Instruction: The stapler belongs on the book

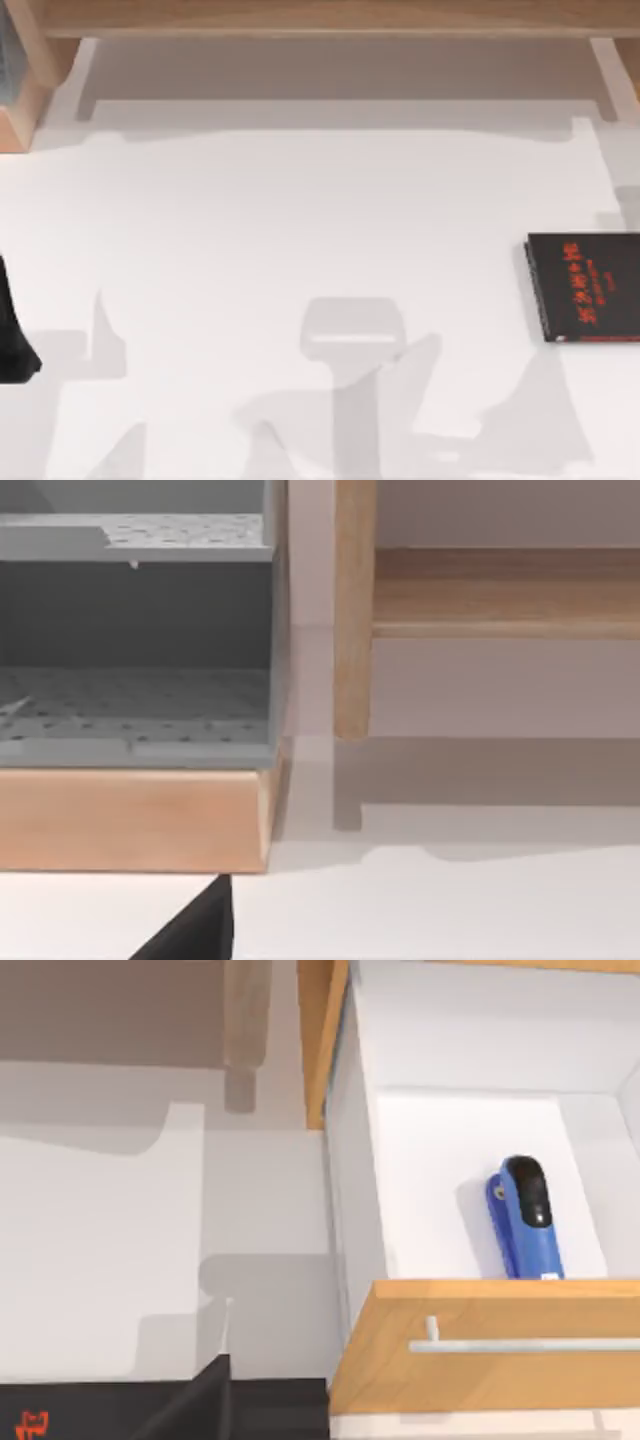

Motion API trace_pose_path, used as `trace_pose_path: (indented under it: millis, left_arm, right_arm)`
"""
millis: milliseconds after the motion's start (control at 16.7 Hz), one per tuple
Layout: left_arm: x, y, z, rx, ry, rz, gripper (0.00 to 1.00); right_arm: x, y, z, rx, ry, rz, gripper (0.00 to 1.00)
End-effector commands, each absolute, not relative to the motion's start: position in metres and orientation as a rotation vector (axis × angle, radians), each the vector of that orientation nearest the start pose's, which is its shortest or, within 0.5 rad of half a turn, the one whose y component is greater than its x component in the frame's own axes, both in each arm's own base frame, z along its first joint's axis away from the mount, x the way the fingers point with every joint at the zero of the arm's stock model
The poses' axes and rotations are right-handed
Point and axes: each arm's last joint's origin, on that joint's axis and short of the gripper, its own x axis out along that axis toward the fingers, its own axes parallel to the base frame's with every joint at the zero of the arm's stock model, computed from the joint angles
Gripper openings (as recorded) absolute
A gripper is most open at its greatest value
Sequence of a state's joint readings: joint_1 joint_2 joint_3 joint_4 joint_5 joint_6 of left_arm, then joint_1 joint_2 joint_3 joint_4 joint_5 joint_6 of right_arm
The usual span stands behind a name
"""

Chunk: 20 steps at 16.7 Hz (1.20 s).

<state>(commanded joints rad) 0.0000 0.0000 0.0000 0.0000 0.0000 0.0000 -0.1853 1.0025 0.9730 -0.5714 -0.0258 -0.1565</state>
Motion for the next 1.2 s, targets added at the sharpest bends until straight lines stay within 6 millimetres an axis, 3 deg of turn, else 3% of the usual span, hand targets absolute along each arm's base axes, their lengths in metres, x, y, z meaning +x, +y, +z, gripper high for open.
trace_pose_path:
  millis: [180, 300, 480, 660, 900, 1200]
  left_arm:
    - [0.106, -0.001, 0.16, 0.0, 0.0, 0.0, 1.0]
    - [0.106, -0.001, 0.16, 0.0, 0.0, 0.0, 1.0]
    - [0.106, -0.001, 0.16, 0.0, 0.0, 0.0, 1.0]
    - [0.106, -0.001, 0.16, 0.0, 0.0, 0.0, 1.0]
    - [0.106, -0.001, 0.16, 0.0, 0.0, 0.0, 1.0]
    - [0.106, -0.001, 0.16, 0.0, 0.0, 0.0, 1.0]
  right_arm:
    - [0.268, -0.061, 0.335, -0.094, 0.796, -0.112, 1.0]
    - [0.31, -0.08, 0.332, -0.089, 0.922, -0.108, 1.0]
    - [0.368, -0.112, 0.312, -0.074, 1.099, -0.091, 1.0]
    - [0.415, -0.141, 0.277, -0.055, 1.25, -0.064, 1.0]
    - [0.454, -0.169, 0.225, -0.033, 1.394, -0.02, 1.0]
    - [0.477, -0.18, 0.186, -0.028, 1.468, 0.028, 1.0]
